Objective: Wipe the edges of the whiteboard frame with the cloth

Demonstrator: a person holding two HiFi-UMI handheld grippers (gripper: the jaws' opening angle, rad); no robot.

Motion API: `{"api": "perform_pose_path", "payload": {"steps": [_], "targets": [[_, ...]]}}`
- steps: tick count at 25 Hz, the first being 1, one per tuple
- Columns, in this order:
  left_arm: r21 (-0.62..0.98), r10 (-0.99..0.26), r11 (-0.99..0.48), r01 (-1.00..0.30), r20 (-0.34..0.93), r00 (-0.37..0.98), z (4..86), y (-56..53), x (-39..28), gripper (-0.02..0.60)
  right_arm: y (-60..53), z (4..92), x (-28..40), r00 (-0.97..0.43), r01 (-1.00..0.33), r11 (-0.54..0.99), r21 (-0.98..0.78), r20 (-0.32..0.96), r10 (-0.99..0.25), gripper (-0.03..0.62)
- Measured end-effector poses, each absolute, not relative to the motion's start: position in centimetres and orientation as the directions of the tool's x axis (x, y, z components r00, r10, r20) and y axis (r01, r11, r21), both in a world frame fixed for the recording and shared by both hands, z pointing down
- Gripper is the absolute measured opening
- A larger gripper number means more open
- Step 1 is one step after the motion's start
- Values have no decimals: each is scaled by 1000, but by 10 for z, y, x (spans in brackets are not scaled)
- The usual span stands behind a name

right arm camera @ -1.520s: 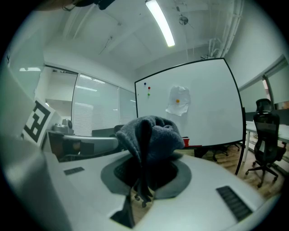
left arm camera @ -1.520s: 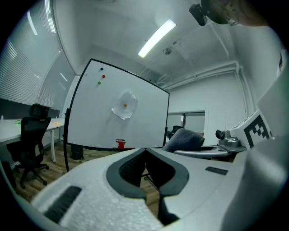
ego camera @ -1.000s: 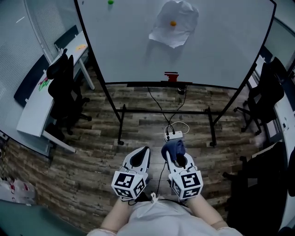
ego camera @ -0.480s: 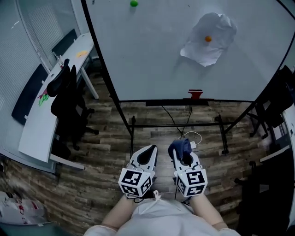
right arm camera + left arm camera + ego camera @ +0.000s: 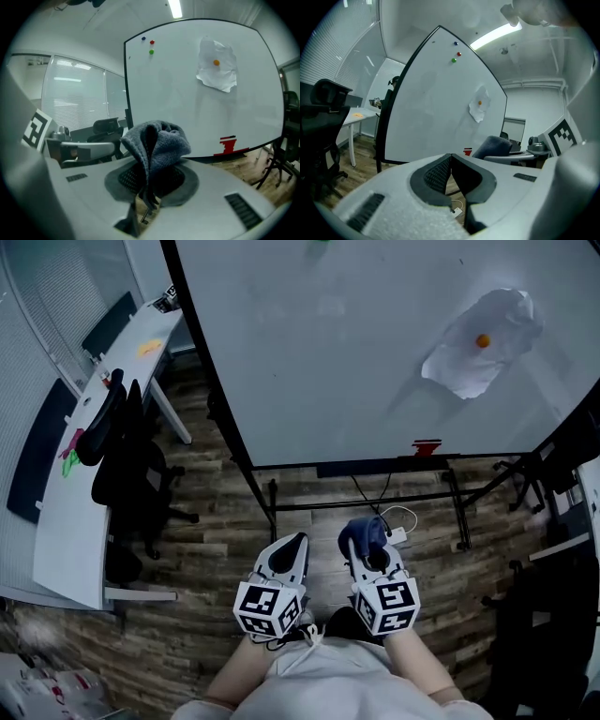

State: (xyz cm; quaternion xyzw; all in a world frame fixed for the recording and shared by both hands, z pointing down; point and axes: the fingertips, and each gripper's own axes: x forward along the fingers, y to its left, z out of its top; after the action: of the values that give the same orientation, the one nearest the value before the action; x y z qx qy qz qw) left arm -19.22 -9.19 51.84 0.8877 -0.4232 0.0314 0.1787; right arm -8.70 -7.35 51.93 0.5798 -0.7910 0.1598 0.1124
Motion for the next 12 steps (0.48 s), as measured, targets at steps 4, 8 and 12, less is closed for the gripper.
{"api": "perform_pose_path", "payload": {"steps": [4, 8, 12], "targets": [[306, -750, -550, -777, 229, 621, 530, -127, -201, 18, -114, 526, -82, -286, -958, 259, -122, 374, -882, 69], [307, -767, -508, -805, 263, 585, 546, -163, -197, 18, -154, 537, -77, -298, -954, 264, -140, 398, -868, 69], [300, -768, -486, -821, 302, 565, 559, -197, -186, 18, -196, 549, -66, -316, -949, 285, -137, 426, -847, 69]]}}
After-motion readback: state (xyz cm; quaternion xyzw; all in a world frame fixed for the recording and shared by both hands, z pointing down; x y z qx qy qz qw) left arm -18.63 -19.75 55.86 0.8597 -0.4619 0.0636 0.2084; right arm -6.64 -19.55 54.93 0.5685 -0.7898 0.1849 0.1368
